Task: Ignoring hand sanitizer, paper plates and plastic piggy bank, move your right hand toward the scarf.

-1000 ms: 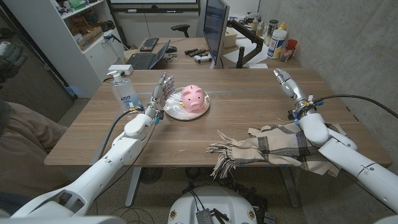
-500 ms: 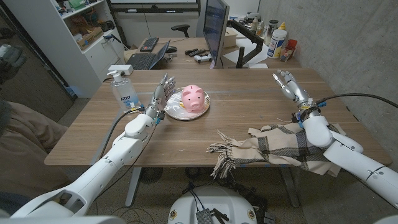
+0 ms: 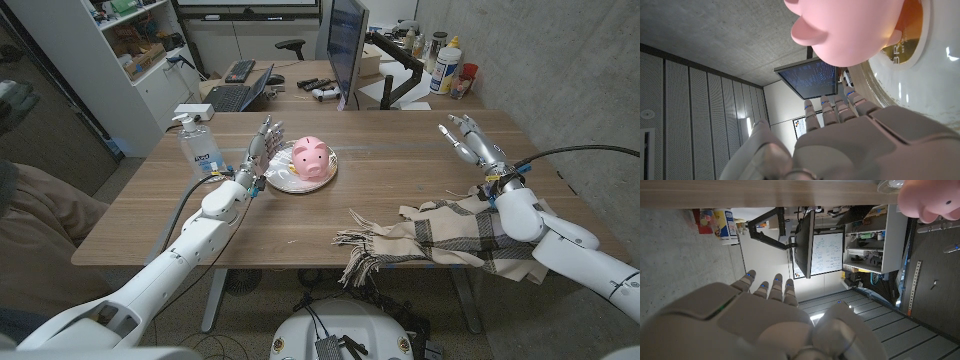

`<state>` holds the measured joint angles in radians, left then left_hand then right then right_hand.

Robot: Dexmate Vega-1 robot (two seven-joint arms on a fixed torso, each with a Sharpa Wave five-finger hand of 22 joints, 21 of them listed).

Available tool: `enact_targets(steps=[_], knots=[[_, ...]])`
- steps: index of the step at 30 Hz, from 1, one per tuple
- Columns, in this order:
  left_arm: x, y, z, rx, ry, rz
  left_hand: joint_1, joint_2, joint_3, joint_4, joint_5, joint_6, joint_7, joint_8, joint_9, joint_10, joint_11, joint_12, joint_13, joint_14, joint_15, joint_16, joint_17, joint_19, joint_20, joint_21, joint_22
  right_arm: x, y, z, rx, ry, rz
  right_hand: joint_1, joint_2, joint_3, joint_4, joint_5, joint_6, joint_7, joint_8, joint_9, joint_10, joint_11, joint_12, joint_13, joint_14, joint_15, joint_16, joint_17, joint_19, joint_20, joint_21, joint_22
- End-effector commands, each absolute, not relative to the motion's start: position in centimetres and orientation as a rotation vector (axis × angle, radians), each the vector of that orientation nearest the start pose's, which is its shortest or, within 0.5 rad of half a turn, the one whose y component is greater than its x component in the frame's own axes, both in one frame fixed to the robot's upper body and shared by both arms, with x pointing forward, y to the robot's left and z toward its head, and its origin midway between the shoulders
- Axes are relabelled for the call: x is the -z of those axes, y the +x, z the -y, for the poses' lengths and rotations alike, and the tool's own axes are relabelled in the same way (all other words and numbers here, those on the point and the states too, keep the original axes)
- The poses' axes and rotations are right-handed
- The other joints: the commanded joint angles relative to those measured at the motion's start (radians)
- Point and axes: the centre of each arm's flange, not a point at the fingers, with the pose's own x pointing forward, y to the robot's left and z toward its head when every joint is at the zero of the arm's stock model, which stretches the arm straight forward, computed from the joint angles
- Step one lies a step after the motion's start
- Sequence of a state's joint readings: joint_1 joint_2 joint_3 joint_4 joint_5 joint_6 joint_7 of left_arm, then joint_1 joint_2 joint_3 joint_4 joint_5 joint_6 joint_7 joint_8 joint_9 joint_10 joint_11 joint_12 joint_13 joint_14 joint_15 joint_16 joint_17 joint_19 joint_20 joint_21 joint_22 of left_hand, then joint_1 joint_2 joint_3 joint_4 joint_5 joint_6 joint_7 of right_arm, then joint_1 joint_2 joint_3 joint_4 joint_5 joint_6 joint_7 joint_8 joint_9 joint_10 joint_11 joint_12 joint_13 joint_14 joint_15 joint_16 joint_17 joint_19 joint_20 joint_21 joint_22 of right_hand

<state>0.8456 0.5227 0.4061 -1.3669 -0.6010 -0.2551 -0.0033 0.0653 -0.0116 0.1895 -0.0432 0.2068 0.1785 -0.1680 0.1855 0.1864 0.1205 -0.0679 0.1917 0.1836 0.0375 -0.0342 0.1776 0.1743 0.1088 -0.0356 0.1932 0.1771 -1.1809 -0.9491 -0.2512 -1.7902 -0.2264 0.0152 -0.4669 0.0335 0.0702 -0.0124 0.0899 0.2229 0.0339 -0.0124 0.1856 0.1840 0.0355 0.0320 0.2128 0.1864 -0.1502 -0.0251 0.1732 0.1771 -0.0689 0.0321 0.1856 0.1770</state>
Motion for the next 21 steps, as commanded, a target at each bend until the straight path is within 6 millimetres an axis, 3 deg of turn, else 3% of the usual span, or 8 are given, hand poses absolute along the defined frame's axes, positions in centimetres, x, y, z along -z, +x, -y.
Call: enact_targets(steps=[1, 21], knots=[[2.1, 64.9, -26.5, 0.261, 0.028, 0.59, 0.01, -0.001, 0.002, -0.005, 0.0, 0.0, 0.008, 0.007, 0.002, 0.004, 0.006, 0.007, 0.003, 0.006, -0.081, 0.006, 0.003, 0.009, -0.018, 0.004, 0.001, 1.7, 52.1, 36.2, 0.263, -1.213, 0.703, -0.007, 0.0, -0.006, 0.003, 0.009, 0.013, 0.0, 0.005, 0.001, -0.003, -0.003, 0.0, 0.0, 0.0, -0.001, 0.008, 0.002, -0.007, -0.001, 0.007, 0.002], [1.9, 64.8, -26.9, 0.261, 0.031, 0.586, 0.01, 0.0, 0.001, -0.006, 0.0, -0.001, 0.015, 0.008, 0.002, 0.003, 0.008, 0.008, 0.003, 0.005, -0.084, 0.006, 0.003, 0.008, -0.018, 0.004, 0.002, 2.4, 50.0, 37.2, 0.232, -1.353, 0.712, -0.014, -0.007, -0.015, 0.007, 0.012, 0.023, -0.003, 0.009, 0.002, 0.007, -0.015, 0.005, 0.001, 0.012, -0.011, 0.013, 0.003, 0.003, -0.002, 0.011, 0.002]])
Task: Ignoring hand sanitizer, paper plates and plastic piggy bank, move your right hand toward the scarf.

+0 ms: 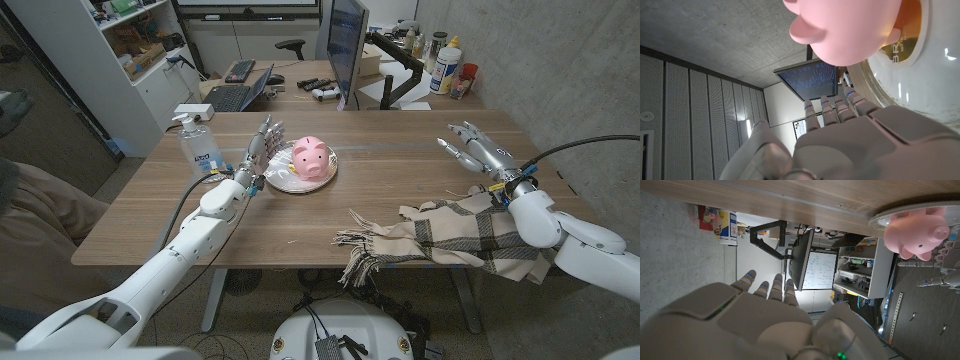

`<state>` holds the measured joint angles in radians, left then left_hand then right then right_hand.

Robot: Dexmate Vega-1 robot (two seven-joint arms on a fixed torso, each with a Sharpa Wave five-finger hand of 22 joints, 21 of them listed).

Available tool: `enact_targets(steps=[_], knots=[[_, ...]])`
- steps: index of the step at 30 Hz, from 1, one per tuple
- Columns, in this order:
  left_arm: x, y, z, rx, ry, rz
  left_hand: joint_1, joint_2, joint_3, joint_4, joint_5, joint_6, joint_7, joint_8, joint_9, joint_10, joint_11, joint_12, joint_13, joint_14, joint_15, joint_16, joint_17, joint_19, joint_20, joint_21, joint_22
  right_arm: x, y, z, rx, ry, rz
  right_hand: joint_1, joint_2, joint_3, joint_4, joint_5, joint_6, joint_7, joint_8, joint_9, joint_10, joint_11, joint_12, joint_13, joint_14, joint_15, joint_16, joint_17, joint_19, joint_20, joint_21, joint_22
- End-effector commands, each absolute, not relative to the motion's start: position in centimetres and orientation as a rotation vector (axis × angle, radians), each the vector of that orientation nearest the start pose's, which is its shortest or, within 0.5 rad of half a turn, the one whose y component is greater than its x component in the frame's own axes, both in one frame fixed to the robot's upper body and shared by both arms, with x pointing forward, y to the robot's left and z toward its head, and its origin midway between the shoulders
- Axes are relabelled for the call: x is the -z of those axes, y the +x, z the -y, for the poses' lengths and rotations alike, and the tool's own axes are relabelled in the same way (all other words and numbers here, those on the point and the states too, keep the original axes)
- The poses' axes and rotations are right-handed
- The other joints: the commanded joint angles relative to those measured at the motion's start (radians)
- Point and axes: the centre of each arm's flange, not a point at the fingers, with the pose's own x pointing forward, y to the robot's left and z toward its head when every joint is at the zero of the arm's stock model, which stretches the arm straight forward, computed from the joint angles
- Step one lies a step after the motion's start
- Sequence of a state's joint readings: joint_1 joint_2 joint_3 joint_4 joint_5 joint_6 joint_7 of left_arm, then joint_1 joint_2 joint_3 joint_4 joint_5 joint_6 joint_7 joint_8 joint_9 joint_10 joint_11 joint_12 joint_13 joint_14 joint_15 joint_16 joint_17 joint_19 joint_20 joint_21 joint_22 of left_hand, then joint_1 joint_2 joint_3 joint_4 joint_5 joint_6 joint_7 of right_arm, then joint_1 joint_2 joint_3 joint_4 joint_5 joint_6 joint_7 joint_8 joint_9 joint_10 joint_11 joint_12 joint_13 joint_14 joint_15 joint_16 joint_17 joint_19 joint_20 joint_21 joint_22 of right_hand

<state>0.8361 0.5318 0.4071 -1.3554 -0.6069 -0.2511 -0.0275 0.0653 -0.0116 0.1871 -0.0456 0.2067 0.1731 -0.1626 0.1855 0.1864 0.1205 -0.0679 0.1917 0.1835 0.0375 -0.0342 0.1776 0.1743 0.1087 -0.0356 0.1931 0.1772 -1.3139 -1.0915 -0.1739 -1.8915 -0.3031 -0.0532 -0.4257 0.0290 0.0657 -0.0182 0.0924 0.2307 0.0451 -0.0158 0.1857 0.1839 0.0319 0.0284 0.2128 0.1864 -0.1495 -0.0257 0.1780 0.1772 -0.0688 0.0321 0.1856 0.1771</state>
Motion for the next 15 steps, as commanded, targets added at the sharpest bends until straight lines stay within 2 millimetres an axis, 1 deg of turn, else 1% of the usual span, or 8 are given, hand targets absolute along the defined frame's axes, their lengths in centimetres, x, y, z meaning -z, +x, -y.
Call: enact_targets(steps=[1, 5, 6, 8, 10, 15], knots=[[1.8, 64.8, -26.9, 0.261, 0.034, 0.588, 0.01, 0.0, 0.004, -0.004, 0.0, 0.004, 0.009, 0.008, 0.002, 0.003, 0.01, 0.008, 0.003, 0.005, -0.084, 0.006, 0.003, 0.009, -0.019, 0.004, 0.002, 2.5, 49.8, 37.3, 0.237, -1.354, 0.713, -0.01, -0.003, -0.01, 0.005, 0.004, 0.013, -0.001, 0.009, 0.002, 0.01, -0.012, 0.005, 0.001, 0.012, -0.01, 0.009, 0.003, 0.003, -0.001, 0.011, 0.001], [1.6, 64.8, -26.7, 0.267, 0.042, 0.589, 0.01, 0.0, 0.004, -0.004, 0.0, 0.003, 0.01, 0.007, 0.002, 0.004, 0.008, 0.008, 0.003, 0.005, -0.084, 0.006, 0.003, 0.01, -0.019, 0.005, 0.002, 2.8, 49.3, 37.6, 0.243, -1.364, 0.717, -0.011, -0.003, -0.012, 0.006, 0.005, 0.017, -0.005, 0.01, 0.002, 0.011, -0.019, 0.006, 0.001, 0.015, -0.012, 0.009, 0.003, 0.006, -0.001, 0.012, 0.001], [1.6, 64.8, -26.7, 0.268, 0.042, 0.589, 0.009, 0.001, 0.004, -0.004, 0.0, 0.003, 0.01, 0.008, 0.002, 0.004, 0.008, 0.008, 0.003, 0.005, -0.083, 0.006, 0.003, 0.009, -0.018, 0.004, 0.002, 2.9, 49.2, 37.7, 0.233, -1.366, 0.718, -0.014, -0.005, -0.014, 0.008, 0.006, 0.022, -0.007, 0.012, 0.002, 0.014, -0.02, 0.007, 0.001, 0.019, -0.015, 0.011, 0.003, 0.009, -0.001, 0.013, 0.001], [1.5, 64.9, -26.6, 0.269, 0.045, 0.589, 0.009, 0.001, 0.004, -0.004, 0.0, 0.003, 0.011, 0.008, 0.002, 0.004, 0.007, 0.008, 0.003, 0.004, -0.083, 0.006, 0.003, 0.009, -0.018, 0.004, 0.002, 3.1, 49.0, 37.8, 0.234, -1.374, 0.723, -0.03, -0.017, -0.028, 0.017, 0.007, 0.034, -0.011, 0.015, 0.003, 0.02, -0.025, 0.009, 0.001, 0.037, -0.024, 0.017, 0.005, 0.018, -0.003, 0.016, 0.002], [1.4, 64.8, -26.6, 0.269, 0.05, 0.593, 0.009, 0.001, 0.004, -0.004, 0.0, 0.003, 0.011, 0.008, 0.002, 0.004, 0.007, 0.008, 0.003, 0.005, -0.084, 0.006, 0.003, 0.009, -0.018, 0.004, 0.002, 3.4, 48.9, 37.9, 0.236, -1.365, 0.721, -0.037, -0.024, -0.037, 0.023, 0.008, 0.04, -0.012, 0.017, 0.003, 0.023, -0.028, 0.011, 0.001, 0.044, -0.026, 0.018, 0.005, 0.024, -0.005, 0.018, 0.002], [1.4, 64.9, -26.4, 0.275, 0.052, 0.591, 0.009, 0.001, 0.004, -0.005, 0.0, 0.004, 0.012, 0.008, 0.002, 0.003, 0.007, 0.008, 0.003, 0.005, -0.083, 0.006, 0.003, 0.009, -0.018, 0.004, 0.002, 4.0, 48.7, 37.9, 0.229, -1.374, 0.728, -0.042, -0.028, -0.043, 0.028, 0.009, 0.044, -0.013, 0.018, 0.003, 0.027, -0.029, 0.012, 0.001, 0.045, -0.027, 0.018, 0.006, 0.026, -0.007, 0.018, 0.002]])
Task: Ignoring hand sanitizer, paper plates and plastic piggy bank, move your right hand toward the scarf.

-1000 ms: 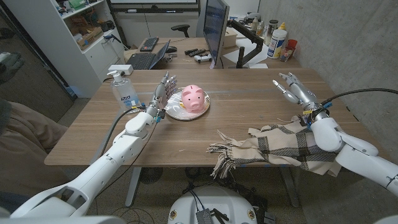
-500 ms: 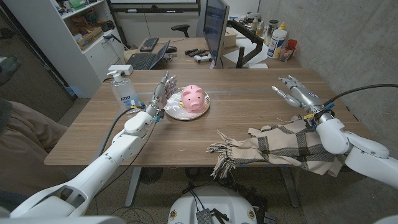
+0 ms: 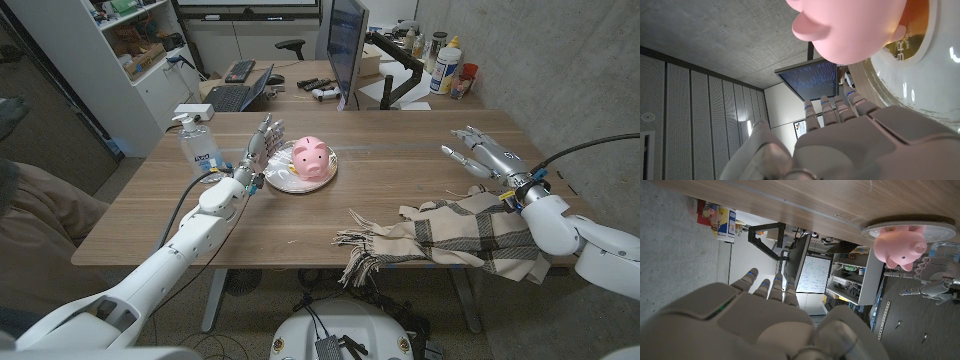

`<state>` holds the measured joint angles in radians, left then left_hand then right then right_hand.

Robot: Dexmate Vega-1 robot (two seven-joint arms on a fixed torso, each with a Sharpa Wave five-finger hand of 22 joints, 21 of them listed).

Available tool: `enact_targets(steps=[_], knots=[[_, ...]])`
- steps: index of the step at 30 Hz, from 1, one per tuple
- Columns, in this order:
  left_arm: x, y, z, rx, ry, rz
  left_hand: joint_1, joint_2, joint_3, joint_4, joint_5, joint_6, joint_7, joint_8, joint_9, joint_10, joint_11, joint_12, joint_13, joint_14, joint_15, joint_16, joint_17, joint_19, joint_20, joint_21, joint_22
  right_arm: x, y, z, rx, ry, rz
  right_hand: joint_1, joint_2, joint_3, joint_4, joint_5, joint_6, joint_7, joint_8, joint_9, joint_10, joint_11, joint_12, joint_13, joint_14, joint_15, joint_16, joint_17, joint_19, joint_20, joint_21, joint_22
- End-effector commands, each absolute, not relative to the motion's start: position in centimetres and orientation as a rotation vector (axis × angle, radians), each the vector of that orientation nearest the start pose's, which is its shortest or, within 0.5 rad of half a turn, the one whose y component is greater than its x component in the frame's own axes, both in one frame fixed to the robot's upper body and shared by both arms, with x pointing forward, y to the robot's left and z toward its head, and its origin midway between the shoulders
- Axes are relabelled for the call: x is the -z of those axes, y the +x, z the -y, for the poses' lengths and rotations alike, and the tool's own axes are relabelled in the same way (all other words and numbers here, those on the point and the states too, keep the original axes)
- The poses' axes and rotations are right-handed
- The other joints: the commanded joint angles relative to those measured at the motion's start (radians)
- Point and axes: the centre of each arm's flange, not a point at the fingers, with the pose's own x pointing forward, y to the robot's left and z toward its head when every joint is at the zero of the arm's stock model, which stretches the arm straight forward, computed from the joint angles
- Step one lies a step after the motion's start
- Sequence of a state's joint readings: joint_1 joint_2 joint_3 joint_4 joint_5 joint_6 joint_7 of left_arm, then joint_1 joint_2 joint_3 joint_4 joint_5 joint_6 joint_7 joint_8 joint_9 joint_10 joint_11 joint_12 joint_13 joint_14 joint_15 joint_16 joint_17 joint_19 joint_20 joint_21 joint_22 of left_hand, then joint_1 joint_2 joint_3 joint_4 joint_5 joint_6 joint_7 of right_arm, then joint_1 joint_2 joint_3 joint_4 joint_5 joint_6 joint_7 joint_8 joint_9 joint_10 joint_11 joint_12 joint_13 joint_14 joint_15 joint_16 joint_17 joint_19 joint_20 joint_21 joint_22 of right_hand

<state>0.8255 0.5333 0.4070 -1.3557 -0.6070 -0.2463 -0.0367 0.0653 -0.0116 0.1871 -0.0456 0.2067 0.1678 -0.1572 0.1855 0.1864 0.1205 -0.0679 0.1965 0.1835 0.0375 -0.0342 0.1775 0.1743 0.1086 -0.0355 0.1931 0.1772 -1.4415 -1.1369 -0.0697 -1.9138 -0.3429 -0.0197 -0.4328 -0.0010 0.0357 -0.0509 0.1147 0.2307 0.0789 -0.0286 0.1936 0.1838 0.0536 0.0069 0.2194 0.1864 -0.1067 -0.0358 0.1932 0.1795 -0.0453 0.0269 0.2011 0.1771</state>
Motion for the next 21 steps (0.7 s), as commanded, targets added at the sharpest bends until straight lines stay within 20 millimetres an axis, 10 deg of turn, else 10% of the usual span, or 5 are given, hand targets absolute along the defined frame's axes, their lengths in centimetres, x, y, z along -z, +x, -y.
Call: enact_targets(steps=[1, 21], knots=[[1.4, 64.8, -26.3, 0.276, 0.053, 0.592, 0.009, 0.001, 0.004, -0.005, 0.0, 0.009, 0.006, 0.008, 0.002, 0.003, 0.007, 0.003, 0.003, 0.005, -0.084, 0.006, 0.003, 0.009, -0.018, 0.004, 0.002, 4.2, 48.5, 37.8, 0.227, -1.381, 0.729, -0.013, 0.001, -0.012, 0.007, 0.009, 0.01, 0.0, 0.01, 0.004, 0.006, -0.008, 0.006, 0.001, 0.003, -0.018, 0.003, 0.004, 0.003, -0.002, 0.003, 0.002], [1.3, 64.8, -25.8, 0.296, 0.059, 0.589, 0.008, 0.002, 0.003, -0.005, -0.001, 0.011, 0.008, 0.009, 0.002, 0.002, 0.008, 0.003, 0.003, 0.005, -0.084, 0.006, 0.003, 0.009, -0.017, 0.004, 0.002, 6.5, 46.8, 38.4, 0.265, -1.391, 0.71, -0.022, -0.011, -0.038, 0.029, 0.016, -0.019, -0.002, -0.004, 0.005, -0.001, -0.01, 0.002, 0.002, -0.005, -0.019, -0.003, 0.006, 0.004, -0.004, 0.001, 0.003]])
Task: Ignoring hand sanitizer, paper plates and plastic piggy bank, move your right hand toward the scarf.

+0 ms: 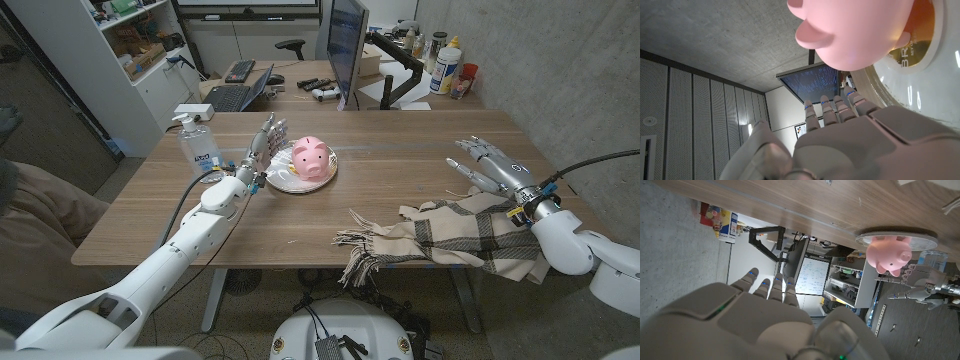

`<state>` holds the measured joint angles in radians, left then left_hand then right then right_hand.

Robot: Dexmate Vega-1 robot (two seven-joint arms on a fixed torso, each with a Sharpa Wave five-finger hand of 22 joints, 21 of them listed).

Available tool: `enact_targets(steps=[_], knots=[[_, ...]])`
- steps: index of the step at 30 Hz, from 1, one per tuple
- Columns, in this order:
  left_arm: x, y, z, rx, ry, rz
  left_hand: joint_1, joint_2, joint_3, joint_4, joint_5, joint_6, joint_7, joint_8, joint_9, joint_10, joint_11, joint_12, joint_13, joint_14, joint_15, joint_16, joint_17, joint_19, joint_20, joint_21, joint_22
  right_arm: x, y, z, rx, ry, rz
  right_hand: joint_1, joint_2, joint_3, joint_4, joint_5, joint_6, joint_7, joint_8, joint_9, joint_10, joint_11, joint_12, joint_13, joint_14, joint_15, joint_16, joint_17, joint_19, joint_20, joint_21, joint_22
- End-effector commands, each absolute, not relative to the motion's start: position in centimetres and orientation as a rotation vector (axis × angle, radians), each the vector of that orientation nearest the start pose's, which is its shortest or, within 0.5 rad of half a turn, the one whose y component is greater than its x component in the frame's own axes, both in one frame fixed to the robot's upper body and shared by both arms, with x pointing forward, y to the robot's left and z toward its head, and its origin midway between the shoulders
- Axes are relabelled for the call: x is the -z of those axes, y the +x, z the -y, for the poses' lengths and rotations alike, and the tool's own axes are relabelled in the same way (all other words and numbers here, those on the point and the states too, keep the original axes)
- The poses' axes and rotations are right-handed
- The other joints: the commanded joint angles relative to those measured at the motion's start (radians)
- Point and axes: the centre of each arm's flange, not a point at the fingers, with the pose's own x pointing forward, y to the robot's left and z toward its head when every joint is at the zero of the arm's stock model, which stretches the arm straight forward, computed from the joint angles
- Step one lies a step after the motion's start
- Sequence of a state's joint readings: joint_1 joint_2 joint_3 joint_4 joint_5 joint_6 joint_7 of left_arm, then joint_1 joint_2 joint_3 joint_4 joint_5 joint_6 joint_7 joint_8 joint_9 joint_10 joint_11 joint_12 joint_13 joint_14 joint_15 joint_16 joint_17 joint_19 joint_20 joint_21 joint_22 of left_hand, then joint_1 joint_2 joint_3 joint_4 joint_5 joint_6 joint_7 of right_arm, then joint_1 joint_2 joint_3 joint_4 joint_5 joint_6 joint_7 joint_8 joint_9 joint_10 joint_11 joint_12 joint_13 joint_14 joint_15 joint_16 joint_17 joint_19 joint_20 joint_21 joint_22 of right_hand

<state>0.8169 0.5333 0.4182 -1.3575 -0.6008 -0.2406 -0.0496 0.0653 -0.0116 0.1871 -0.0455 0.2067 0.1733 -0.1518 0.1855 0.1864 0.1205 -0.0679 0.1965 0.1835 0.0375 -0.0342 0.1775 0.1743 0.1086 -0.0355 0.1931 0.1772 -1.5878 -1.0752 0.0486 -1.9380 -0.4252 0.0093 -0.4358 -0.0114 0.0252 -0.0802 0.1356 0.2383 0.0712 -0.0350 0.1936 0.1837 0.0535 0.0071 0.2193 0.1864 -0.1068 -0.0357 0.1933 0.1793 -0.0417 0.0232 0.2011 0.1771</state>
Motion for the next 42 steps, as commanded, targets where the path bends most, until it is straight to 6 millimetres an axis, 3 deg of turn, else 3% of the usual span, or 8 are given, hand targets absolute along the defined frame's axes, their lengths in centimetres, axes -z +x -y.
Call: enact_targets(steps=[1, 15, 42], knots=[[1.3, 64.8, -25.9, 0.296, 0.059, 0.588, 0.008, 0.002, 0.003, -0.005, -0.001, 0.005, 0.003, 0.009, 0.002, 0.002, 0.008, 0.003, 0.003, 0.005, -0.084, 0.006, 0.003, 0.009, -0.017, 0.004, 0.002, 6.5, 46.8, 38.4, 0.264, -1.391, 0.705, -0.011, -0.001, -0.01, 0.009, 0.008, -0.013, 0.005, -0.004, 0.005, -0.002, -0.011, 0.002, 0.002, -0.006, -0.019, -0.004, 0.006, 0.001, 0.0, 0.001, 0.003], [1.5, 64.7, -25.7, 0.292, 0.054, 0.587, 0.007, 0.003, 0.002, -0.006, -0.001, 0.005, 0.002, 0.009, 0.002, 0.003, 0.007, 0.004, 0.003, 0.004, -0.083, 0.006, 0.003, 0.008, -0.016, 0.004, 0.002, 8.4, 47.0, 38.1, 0.252, -1.38, 0.675, -0.011, 0.001, -0.02, 0.02, 0.013, -0.02, 0.005, -0.006, 0.005, -0.005, -0.012, 0.001, 0.002, -0.008, -0.021, -0.005, 0.007, 0.001, -0.003, 0.001, 0.003], [0.9, 64.2, -24.2, 0.312, 0.062, 0.619, 0.007, 0.004, 0.002, -0.008, -0.001, 0.017, 0.006, 0.014, 0.001, 0.01, 0.002, 0.007, 0.003, 0.008, -0.086, 0.008, 0.003, 0.01, -0.018, 0.005, 0.002, 10.1, 45.2, 39.3, 0.313, -1.382, 0.624, -0.007, 0.018, -0.028, 0.03, 0.02, -0.017, 0.004, -0.003, 0.005, -0.005, -0.012, 0.002, 0.003, -0.008, -0.022, -0.005, 0.007, 0.0, -0.005, -0.001, 0.004]])
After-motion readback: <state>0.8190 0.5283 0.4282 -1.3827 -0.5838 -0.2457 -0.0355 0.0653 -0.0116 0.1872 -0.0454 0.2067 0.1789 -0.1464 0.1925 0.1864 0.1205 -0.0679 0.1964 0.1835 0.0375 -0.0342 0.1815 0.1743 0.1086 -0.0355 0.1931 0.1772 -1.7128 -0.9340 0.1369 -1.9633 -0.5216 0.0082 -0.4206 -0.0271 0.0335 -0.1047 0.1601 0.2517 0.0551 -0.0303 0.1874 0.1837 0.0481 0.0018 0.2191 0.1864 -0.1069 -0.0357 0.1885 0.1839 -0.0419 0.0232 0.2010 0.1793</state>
